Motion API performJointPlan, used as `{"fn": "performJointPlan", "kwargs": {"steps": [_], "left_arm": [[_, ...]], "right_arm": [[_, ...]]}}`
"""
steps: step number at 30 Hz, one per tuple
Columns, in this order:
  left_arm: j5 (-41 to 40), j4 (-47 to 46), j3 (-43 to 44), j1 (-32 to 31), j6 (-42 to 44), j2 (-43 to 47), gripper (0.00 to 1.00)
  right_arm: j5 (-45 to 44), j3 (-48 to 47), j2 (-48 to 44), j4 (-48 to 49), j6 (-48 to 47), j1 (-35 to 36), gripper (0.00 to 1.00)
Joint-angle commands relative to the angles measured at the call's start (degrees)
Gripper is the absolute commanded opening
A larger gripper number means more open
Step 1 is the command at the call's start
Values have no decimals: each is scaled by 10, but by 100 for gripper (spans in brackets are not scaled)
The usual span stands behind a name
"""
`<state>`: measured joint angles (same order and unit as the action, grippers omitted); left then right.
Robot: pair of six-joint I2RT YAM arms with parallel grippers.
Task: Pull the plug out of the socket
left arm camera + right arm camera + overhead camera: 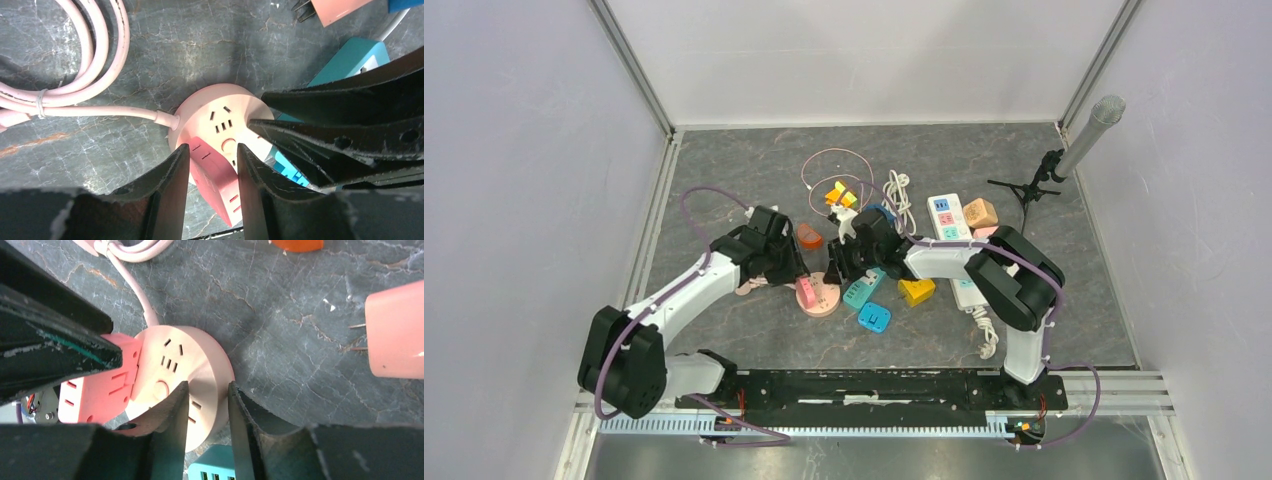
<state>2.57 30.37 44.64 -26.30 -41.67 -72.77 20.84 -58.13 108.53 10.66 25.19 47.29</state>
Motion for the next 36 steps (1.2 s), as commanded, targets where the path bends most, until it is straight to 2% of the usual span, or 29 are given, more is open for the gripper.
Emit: {"fn": "performJointPlan", "kwargs": {"steps": [1,5,7,9,13,18,21,25,29,36], "left_arm": [[15,56,18,5,39,28,47],[-35,103,25,10,39,39,49],[-43,110,27,11,37,44,53],[-29,105,27,12,35,45,68],[28,72,27,12,26,41,84],[59,46,20,7,1,16,86],[58,49,15,3,-8,7,77],[52,57,6,3,-15,13,58],[60,37,4,2,0,14,33],[72,0,33,2,6,-26,9]], "right_arm": [[-34,-35,12,-45,-23,10,36],[-45,-40,12,-52,-22,14,32],[-48,-40,9,-50,-23,16,31],[-49,-34,0,-41,-27,18,32],[-53,-34,-14,-38,-34,19,36],[-59,-36,-21,-41,-35,25,37],[-71,-36,-24,-51,-41,28,37],[-93,-36,-34,-67,-61,30,38],[-92,-35,-41,-70,-92,32,43],[-119,-19,-68,-60,-113,32,46]]}}
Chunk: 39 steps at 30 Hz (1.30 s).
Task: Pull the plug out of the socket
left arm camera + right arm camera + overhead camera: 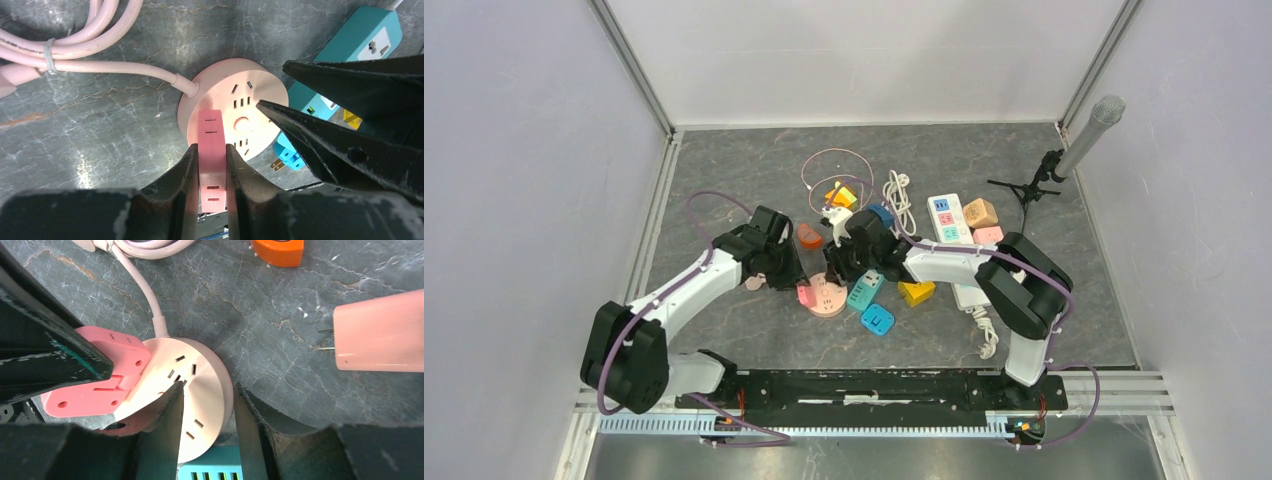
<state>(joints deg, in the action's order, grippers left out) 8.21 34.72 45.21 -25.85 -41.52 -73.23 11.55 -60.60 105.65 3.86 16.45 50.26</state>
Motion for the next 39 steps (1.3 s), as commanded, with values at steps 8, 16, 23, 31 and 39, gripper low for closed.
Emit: {"fn": "performJointPlan", "kwargs": {"steps": [8,16,23,31,39], "left_arm": [[-67,-40,61,1,-32,-55,2],[-61,-49,65,1,-35,-63,31],[-58,-49,50,0,-17,-80,53],[-40,-49,47,0,-12,-84,26],[-15,-24,79,1,-4,-89,2]], "right_arm": [[-41,7,-36,3,-35,3,49],[-58,0,-18,-30,-80,3,59],[-55,-6,3,-38,-102,3,63],[-66,-14,8,-78,-105,3,53],[-40,-18,2,-119,-138,3,45]]}}
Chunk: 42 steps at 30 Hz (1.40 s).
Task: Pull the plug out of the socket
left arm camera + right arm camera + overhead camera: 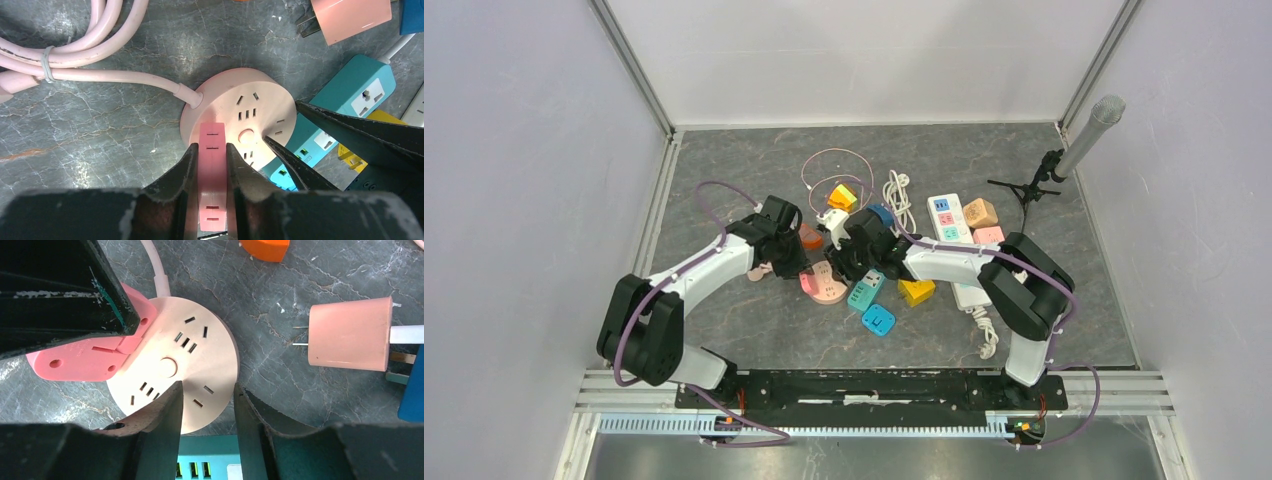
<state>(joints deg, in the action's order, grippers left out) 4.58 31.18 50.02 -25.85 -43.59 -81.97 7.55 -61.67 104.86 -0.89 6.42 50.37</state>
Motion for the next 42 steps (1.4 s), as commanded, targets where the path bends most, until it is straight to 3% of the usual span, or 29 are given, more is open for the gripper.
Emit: {"fn": "performJointPlan", "kwargs": {"steps": [1,10,19,29,37,42], "left_arm": [[30,13,35,2,17,-3,2],[36,31,36,13,5,4,2],[28,1,25,19,-65,34,2],[27,14,-6,35,-59,59,2],[73,-20,-35,42,-77,60,2],[154,-88,-35,42,-114,31,2]], "right_arm": [[4,-8,10,-77,-43,2,45],[17,1,13,-88,-50,8,41],[1,19,11,-78,-43,21,39],[-4,35,0,-70,-43,21,39],[2,35,-4,-85,-102,23,42],[-2,27,0,-97,-120,24,42]]}}
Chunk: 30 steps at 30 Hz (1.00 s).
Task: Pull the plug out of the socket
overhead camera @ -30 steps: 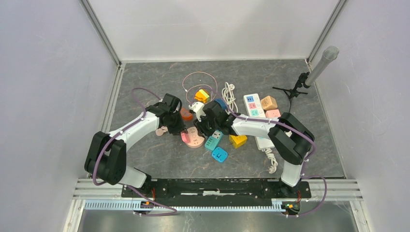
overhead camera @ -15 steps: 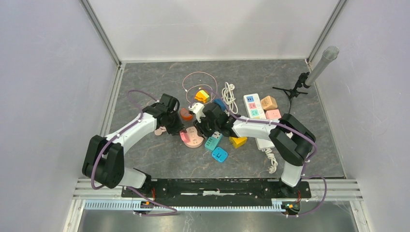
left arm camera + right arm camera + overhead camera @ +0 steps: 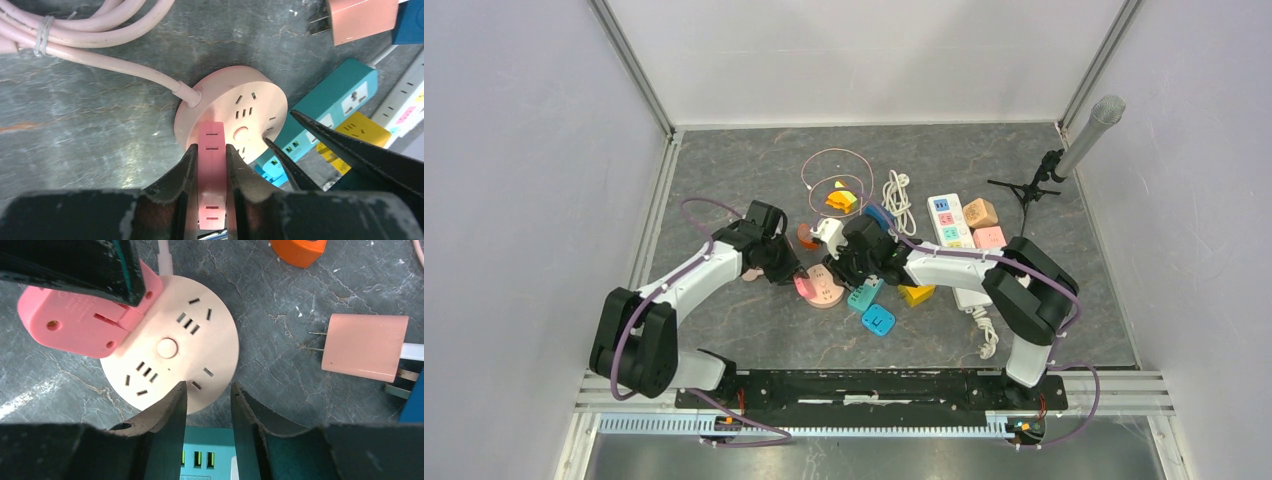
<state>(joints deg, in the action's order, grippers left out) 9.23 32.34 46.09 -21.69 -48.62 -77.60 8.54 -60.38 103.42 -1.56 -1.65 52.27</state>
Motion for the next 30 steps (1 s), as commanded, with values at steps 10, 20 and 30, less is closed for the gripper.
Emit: {"fn": "performJointPlan", "kwargs": {"steps": [10,20,30], "left_arm": [[65,-40,23,2,-36,-8,2],[146,-76,-5,28,-59,14,2],[222,-131,-27,52,-93,18,2]], "right_arm": [[-22,19,24,-92,-37,4,42],[-5,41,20,-97,-100,-1,42],[-5,53,20,-99,-113,0,42]]}}
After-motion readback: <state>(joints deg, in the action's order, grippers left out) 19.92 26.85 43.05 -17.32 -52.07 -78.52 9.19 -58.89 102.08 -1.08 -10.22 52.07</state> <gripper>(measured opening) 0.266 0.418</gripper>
